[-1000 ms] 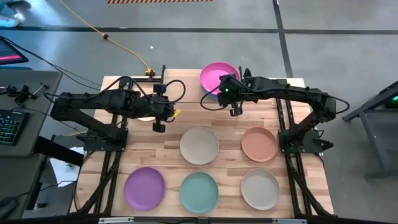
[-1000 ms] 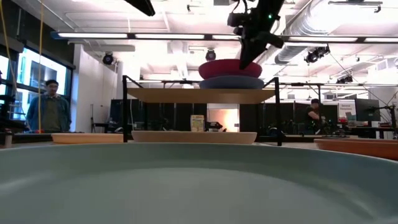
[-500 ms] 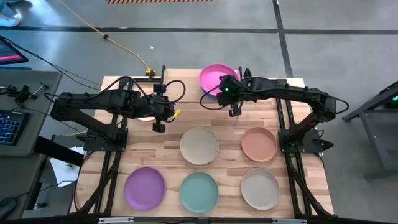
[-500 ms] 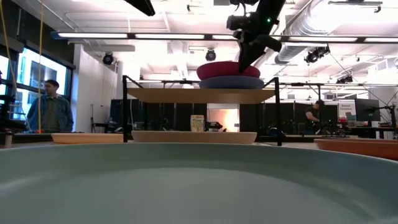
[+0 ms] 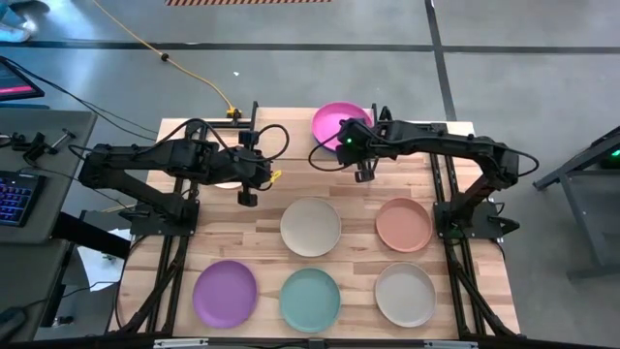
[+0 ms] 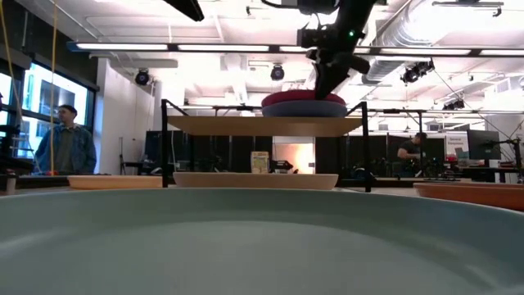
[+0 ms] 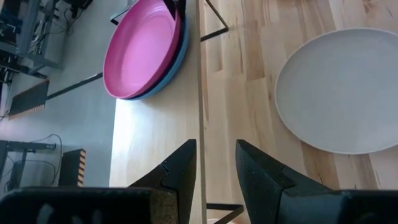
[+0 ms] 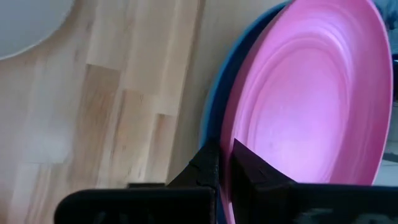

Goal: Place and stack plates onto a shelf
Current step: Stack the pink plate on top of the blue plate on the shelf

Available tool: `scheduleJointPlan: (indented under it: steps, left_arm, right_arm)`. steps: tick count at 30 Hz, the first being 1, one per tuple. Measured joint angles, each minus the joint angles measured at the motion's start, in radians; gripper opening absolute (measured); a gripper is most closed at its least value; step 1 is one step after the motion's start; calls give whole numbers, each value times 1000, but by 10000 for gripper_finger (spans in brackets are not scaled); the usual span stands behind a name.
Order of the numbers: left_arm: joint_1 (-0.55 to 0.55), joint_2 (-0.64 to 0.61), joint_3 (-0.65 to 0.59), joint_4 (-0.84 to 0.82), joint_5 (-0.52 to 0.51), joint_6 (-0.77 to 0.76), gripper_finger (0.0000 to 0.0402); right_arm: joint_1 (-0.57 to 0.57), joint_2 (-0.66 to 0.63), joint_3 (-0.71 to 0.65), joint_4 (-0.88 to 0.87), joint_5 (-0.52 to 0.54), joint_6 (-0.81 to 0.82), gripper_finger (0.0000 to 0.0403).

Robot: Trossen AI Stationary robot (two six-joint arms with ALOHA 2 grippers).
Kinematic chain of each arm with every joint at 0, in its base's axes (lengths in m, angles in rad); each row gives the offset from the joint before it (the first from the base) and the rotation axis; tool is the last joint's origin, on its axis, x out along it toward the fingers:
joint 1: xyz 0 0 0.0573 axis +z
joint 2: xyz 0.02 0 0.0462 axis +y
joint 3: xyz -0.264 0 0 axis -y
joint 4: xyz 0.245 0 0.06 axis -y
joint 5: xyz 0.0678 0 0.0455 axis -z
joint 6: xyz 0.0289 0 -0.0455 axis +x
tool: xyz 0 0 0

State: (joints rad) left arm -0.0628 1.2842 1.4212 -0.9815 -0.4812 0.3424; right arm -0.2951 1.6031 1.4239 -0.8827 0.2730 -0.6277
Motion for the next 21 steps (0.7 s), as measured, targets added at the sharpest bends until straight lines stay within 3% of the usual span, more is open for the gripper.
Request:
scheduleJointPlan:
  steps: [21]
  left_arm:
    - [0, 0, 0, -2, 7, 0, 104]
  right_arm:
    - [0, 1, 0, -5, 26, -1, 0]
